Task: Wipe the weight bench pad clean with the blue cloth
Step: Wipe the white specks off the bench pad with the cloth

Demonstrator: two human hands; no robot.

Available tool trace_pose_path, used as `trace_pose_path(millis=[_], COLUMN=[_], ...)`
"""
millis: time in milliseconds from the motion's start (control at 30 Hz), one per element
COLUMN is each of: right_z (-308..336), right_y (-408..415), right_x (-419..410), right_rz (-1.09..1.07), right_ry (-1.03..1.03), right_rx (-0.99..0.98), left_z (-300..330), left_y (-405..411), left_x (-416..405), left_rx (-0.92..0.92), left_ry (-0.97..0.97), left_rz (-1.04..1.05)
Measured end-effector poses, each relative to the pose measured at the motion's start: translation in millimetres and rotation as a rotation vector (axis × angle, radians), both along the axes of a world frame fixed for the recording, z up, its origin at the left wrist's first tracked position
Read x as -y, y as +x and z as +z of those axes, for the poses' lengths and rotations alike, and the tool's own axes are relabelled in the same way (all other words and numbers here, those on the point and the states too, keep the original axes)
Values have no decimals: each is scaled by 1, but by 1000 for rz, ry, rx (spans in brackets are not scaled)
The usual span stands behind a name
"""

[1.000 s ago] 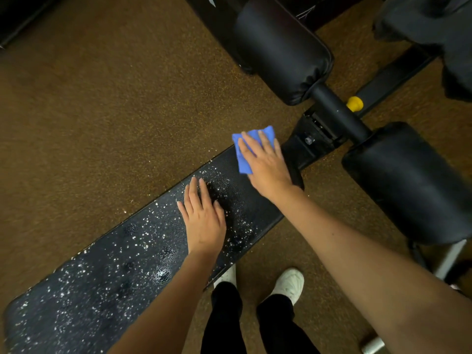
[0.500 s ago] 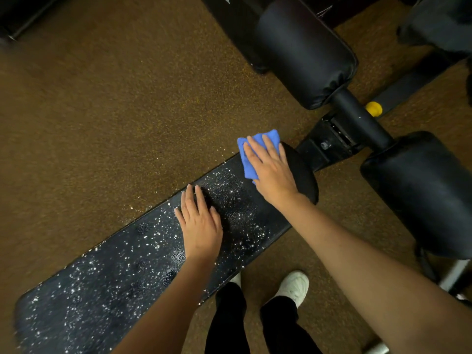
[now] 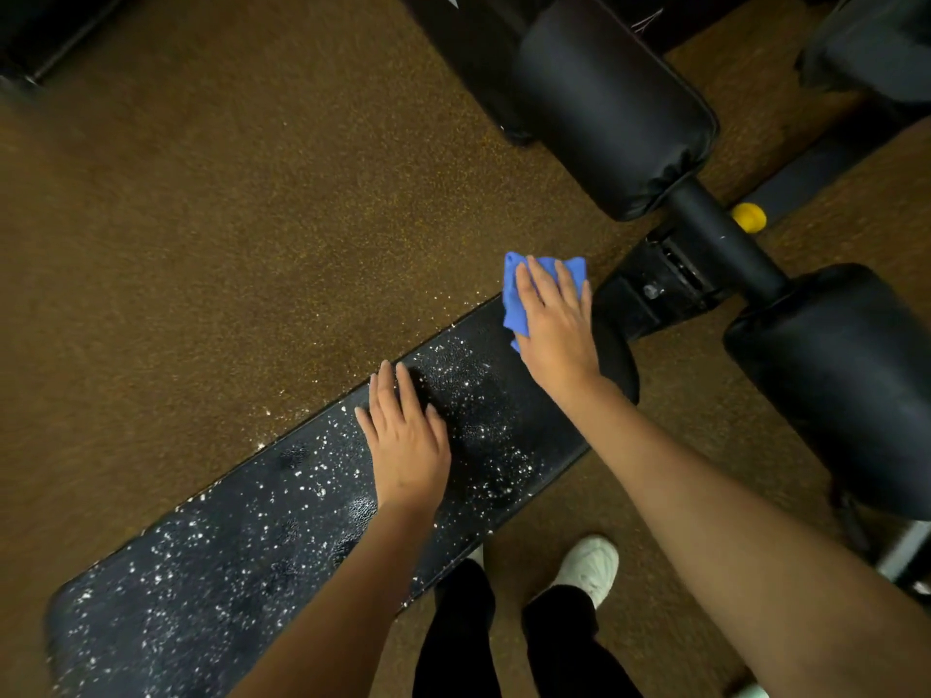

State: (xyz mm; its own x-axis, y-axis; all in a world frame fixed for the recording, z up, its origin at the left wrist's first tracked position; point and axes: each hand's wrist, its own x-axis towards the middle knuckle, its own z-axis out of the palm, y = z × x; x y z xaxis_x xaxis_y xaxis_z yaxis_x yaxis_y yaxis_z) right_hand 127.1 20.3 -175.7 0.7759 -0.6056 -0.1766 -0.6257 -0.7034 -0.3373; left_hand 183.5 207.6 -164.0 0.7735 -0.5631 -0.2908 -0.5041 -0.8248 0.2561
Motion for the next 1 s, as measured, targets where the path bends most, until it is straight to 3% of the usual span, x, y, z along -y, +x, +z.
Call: trace_pose_path(millis=[167, 400, 600, 733, 867, 1000], right_z=[-2, 3, -2, 8, 27, 23], right_y=[4, -4, 0, -11, -46, -80], right_x=[-14, 10, -28, -28, -10, -3], right_rz=[356, 78, 350, 504, 287, 114], right_ry=[27, -6, 23, 230, 377, 305], right_rx=[34, -18, 60, 90, 128, 28], left_z=[0, -1, 0, 10, 24, 19], left_y=[-2, -4, -4, 0, -2, -32], left_x=[-5, -6, -7, 8, 46, 91], left_rx=[7, -29, -31, 4, 16, -8], left_ry=[1, 16, 13, -126, -186, -22], left_rz=[10, -2, 1, 86, 74, -23])
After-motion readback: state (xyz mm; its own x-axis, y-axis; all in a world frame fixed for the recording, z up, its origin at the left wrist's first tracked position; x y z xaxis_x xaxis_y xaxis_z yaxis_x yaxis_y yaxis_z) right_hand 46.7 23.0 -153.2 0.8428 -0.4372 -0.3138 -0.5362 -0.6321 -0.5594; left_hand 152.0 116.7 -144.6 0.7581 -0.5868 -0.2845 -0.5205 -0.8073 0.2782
